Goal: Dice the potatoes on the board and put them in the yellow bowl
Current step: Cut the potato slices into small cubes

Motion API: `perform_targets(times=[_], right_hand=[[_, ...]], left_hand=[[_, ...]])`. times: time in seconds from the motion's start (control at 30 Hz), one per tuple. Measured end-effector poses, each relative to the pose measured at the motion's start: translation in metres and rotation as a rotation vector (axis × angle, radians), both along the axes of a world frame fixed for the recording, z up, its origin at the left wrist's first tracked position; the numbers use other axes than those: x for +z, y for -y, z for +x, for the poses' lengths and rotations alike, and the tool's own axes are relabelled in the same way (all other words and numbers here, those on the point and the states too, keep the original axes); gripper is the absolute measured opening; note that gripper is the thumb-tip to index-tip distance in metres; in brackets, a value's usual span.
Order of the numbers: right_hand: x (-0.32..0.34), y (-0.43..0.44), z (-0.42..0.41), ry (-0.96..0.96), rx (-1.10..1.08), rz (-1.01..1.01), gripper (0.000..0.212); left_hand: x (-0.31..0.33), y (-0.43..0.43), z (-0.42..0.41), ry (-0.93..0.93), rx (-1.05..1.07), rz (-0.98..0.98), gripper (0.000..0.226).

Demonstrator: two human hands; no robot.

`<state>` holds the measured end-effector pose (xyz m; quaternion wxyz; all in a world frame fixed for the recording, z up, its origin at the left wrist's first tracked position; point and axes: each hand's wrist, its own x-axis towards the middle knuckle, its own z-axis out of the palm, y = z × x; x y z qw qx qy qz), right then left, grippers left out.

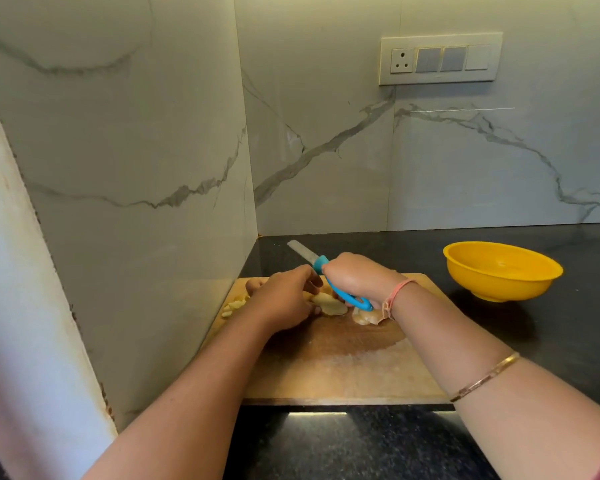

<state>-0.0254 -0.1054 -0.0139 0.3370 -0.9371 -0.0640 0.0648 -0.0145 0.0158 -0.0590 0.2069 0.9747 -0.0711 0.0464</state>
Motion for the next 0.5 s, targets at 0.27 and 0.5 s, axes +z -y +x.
perform_targets(times=[0.27, 0.5], right_hand=[[-0.001, 0.005, 0.011, -0.051, -0.034, 0.037, 0.036], [-0.006, 0.001, 0.019, -0.068, -0.015, 0.041, 0.034]], left_hand=[[0.000, 0.003, -0.001, 0.037, 0.076, 0.024, 0.034], [0.001, 0.006, -0.002, 0.039, 0.112, 0.083, 0.038]])
